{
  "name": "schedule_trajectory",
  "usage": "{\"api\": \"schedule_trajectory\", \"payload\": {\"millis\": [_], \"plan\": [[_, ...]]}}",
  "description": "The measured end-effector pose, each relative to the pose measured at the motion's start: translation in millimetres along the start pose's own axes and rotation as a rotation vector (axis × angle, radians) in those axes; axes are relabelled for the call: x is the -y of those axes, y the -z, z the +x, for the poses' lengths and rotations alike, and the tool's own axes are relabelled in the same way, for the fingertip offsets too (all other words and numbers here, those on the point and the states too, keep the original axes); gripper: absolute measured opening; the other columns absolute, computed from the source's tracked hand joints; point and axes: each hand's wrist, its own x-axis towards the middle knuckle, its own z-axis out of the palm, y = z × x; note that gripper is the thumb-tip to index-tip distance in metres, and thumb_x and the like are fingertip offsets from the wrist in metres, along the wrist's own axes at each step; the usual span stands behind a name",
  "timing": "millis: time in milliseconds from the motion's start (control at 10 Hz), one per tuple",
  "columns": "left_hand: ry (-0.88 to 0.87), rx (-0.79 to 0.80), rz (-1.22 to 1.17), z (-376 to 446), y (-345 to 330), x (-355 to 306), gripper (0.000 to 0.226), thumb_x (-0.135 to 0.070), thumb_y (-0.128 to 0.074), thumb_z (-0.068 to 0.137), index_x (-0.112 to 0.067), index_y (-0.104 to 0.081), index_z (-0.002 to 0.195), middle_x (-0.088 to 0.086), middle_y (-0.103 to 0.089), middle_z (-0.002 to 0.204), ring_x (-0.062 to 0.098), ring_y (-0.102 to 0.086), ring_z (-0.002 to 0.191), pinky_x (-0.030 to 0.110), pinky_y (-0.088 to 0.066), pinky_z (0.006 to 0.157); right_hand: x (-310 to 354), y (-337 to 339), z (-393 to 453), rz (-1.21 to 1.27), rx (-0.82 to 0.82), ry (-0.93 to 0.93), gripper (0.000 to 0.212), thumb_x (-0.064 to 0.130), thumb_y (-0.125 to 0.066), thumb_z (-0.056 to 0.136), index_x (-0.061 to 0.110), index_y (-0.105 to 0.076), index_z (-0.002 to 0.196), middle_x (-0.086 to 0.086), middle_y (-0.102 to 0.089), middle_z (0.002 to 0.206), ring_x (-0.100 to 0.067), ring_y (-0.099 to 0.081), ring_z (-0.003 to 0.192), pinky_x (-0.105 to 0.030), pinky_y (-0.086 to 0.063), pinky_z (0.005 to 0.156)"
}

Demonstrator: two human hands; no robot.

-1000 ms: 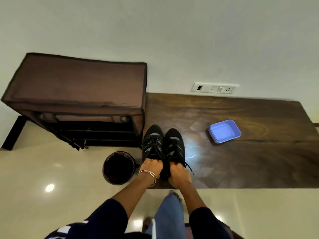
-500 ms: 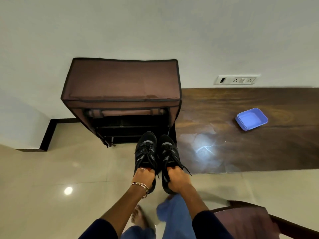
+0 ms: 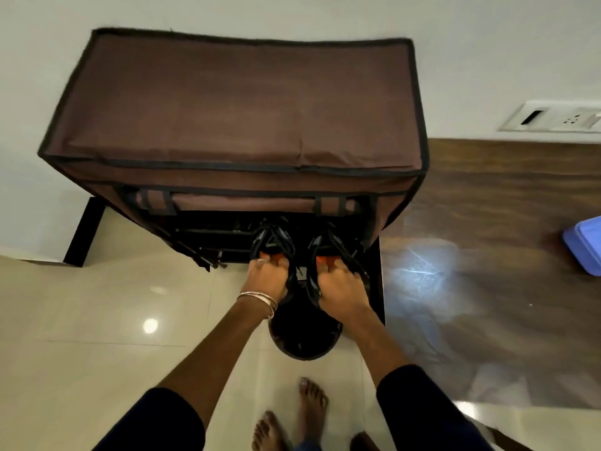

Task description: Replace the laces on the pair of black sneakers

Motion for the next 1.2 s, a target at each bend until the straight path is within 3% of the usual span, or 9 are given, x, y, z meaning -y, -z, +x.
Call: {"api": "schedule_trajectory", "payload": {"millis": [200, 400, 700, 900, 1000, 1100, 1200], "plan": [[0.008, -0.075, 0.056, 86, -10, 17, 0.054, -0.02, -0.054, 0.089, -0.009, -0.036, 0.139, 0.012, -0.057, 0.126, 0.03, -0.038, 0.131, 0.036, -0.032, 0.1, -20, 6, 84, -0.056, -0.137, 0.012, 0.051, 0.016, -0.061, 0.089, 0.006, -0.041, 0.136, -0.016, -0.049, 0.13, -0.034, -0.046, 0.126, -0.048, -0.044, 0.098], [-0.005, -0.107, 0.081, 135, -20, 26, 0.049, -0.019, -0.057, 0.089, -0.012, -0.043, 0.136, 0.012, -0.059, 0.123, 0.032, -0.045, 0.126, 0.038, -0.029, 0.106, -16, 0, 133, -0.097, -0.168, -0.022, 0.03, 0.011, -0.054, 0.095, 0.008, -0.055, 0.124, -0.017, -0.063, 0.113, -0.038, -0.06, 0.108, -0.046, -0.051, 0.085], [0.014, -0.141, 0.03, 157, -54, 36, 0.055, -0.02, -0.052, 0.095, -0.014, -0.032, 0.145, 0.012, -0.052, 0.136, 0.03, -0.031, 0.137, 0.036, -0.022, 0.112, -11, -19, 155, -0.045, -0.139, -0.053, 0.032, 0.011, -0.052, 0.097, 0.007, -0.051, 0.129, -0.018, -0.062, 0.115, -0.039, -0.059, 0.111, -0.046, -0.05, 0.084], [-0.006, -0.21, -0.076, 145, -56, 43, 0.069, -0.031, -0.056, 0.093, -0.011, -0.023, 0.15, 0.014, -0.036, 0.149, 0.031, -0.029, 0.139, 0.034, -0.014, 0.117, -11, -16, 155, -0.031, -0.111, -0.065, 0.052, 0.01, -0.057, 0.094, 0.012, -0.037, 0.142, -0.019, -0.053, 0.131, -0.039, -0.046, 0.126, -0.055, -0.042, 0.098], [0.008, -0.232, -0.189, 116, -44, 48, 0.063, -0.023, -0.055, 0.093, -0.011, -0.027, 0.148, 0.014, -0.033, 0.15, 0.033, -0.034, 0.134, 0.035, -0.024, 0.114, -9, -8, 131, -0.083, -0.133, -0.047, 0.076, 0.009, -0.064, 0.087, 0.017, -0.023, 0.151, -0.016, -0.034, 0.148, -0.035, -0.024, 0.142, -0.06, -0.031, 0.106], [0.012, -0.264, -0.253, 88, -27, 45, 0.058, -0.016, -0.054, 0.092, -0.011, -0.033, 0.145, 0.013, -0.034, 0.148, 0.033, -0.037, 0.131, 0.036, -0.032, 0.11, -5, 5, 104, -0.062, -0.165, -0.026, 0.073, 0.011, -0.065, 0.087, 0.017, -0.028, 0.149, -0.013, -0.032, 0.149, -0.034, -0.022, 0.141, -0.058, -0.031, 0.105], [0.038, -0.225, -0.444, 42, 5, 39, 0.054, -0.012, -0.056, 0.091, -0.013, -0.039, 0.142, 0.013, -0.04, 0.14, 0.033, -0.043, 0.125, 0.041, -0.042, 0.102, -1, 31, 63, 0.011, -0.141, -0.002, 0.055, 0.012, -0.061, 0.09, 0.017, -0.042, 0.142, -0.01, -0.046, 0.135, -0.032, -0.037, 0.129, -0.055, -0.035, 0.099]]}}
